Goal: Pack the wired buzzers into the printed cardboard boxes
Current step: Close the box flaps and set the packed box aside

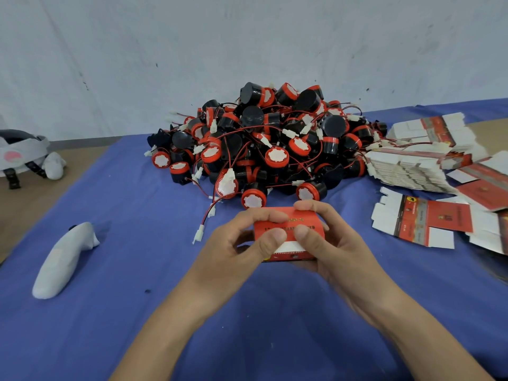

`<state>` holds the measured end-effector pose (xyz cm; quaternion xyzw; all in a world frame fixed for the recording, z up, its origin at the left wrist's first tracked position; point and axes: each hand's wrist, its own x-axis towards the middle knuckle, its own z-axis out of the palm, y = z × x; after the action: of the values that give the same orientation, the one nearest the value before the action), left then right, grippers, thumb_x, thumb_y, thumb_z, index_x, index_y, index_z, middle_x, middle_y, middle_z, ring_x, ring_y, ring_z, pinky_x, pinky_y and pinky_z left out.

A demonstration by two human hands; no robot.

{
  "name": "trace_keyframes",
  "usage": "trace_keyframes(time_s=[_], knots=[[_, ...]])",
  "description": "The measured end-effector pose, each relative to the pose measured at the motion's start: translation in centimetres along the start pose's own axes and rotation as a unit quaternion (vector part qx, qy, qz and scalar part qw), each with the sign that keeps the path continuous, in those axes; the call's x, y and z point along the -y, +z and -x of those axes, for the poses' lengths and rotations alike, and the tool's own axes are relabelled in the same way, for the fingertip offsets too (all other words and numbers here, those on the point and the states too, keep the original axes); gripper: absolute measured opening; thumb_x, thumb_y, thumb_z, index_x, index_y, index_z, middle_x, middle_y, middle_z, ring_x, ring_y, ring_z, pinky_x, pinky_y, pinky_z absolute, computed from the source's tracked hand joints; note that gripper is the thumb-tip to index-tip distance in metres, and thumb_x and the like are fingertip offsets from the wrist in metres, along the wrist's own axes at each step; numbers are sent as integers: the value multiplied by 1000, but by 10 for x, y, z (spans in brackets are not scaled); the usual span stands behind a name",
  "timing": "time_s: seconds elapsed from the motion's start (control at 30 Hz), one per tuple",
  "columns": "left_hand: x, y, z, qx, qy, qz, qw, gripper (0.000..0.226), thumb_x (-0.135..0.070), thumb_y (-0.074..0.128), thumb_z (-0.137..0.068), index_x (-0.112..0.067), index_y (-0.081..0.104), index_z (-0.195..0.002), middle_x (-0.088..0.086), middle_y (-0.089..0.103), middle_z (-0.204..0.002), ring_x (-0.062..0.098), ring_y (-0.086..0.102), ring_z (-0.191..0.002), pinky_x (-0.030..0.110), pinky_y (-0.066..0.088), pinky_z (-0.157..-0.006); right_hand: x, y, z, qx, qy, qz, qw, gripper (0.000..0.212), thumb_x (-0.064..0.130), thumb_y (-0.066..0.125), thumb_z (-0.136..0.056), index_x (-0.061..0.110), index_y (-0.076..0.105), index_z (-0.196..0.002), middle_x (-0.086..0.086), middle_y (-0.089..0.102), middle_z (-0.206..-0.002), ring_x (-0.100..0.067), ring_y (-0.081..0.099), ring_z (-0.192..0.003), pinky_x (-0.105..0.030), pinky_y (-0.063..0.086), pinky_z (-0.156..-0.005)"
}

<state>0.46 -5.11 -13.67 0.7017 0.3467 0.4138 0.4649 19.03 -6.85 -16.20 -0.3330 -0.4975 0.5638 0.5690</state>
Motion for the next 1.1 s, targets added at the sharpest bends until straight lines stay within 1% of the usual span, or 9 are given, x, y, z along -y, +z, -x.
trace_keyframes(time_s=[0.1, 0.2, 0.3, 0.4, 0.47, 0.6, 0.77, 0.93, 1.1], knots=[[3, -2, 1, 3, 10, -18, 1000, 26, -46, 76, -83, -47, 68, -108, -18, 69, -113, 8, 68, -105, 19, 55, -84, 0, 1, -1, -2, -9, 3, 1000, 57, 57, 87, -67, 30, 67, -113, -5, 72, -113, -31, 73, -102, -35, 61, -82], [4, 1, 1, -10, 20, -33, 999, 27, -37, 70, -84, -47, 68, -109, -17, 69, -113, 7, 68, -103, 19, 55, -82, 0, 1, -2, -10, -18, 6, 1000, 54, 59, 87, -65, 29, 70, -106, -4, 73, -112, -31, 73, -101, -35, 61, -81], [2, 2, 0, -23, 27, -41, 999, 22, -40, 65, -85, -47, 68, -106, -22, 71, -103, 2, 68, -88, 14, 52, -74, 0, 1, -2, -8, -25, 13, 1000, 39, 45, 82, -76, 27, 70, -108, -7, 71, -114, -31, 73, -102, -34, 61, -82], [1, 1, 0, -25, 25, -40, 999, 21, -49, 64, -86, -52, 66, -106, -25, 70, -102, 1, 68, -81, 13, 52, -72, 1, 0, -1, -3, -29, 47, 998, 26, 29, 75, -86, 28, 69, -111, 0, 71, -114, -27, 73, -104, -31, 61, -83], [3, 3, 0, -30, 16, -38, 999, 27, -58, 61, -83, -56, 62, -110, -25, 69, -103, 1, 69, -80, 12, 52, -70, 1, 0, -1, -9, -30, 58, 998, 24, 31, 73, -86, 29, 69, -110, 4, 71, -112, -25, 73, -103, -29, 60, -82], [10, 7, 0, -34, -7, -67, 997, 32, -68, 54, -84, -60, 52, -115, -29, 65, -111, 2, 68, -97, 22, 56, -78, 0, 3, 0, -19, -26, 59, 998, 21, 39, 70, -87, 31, 69, -107, 3, 71, -110, -27, 74, -99, -29, 60, -79], [10, 8, -2, -35, -5, -48, 998, 29, -64, 53, -86, -54, 55, -113, -26, 66, -113, -1, 64, -109, 25, 56, -89, 0, 5, 0, -17, -22, 62, 998, 22, 41, 62, -88, 32, 68, -107, 3, 72, -105, -26, 74, -95, -31, 61, -74], [5, 10, -3, -43, -10, -16, 999, 23, -58, 57, -85, -49, 61, -105, -19, 68, -108, 5, 66, -105, 16, 53, -80, -1, 7, 0, -17, -19, 66, 998, 29, 51, 59, -84, 34, 66, -106, -1, 72, -104, -24, 74, -95, -32, 61, -72], [3, 9, -2, -41, -23, -5, 999, 18, -55, 59, -84, -49, 62, -101, -22, 68, -104, 0, 66, -100, 12, 51, -74, -1, 7, 1, -18, -12, 76, 997, 30, 54, 56, -84, 35, 65, -105, 1, 72, -102, -21, 73, -97, -33, 62, -72]])
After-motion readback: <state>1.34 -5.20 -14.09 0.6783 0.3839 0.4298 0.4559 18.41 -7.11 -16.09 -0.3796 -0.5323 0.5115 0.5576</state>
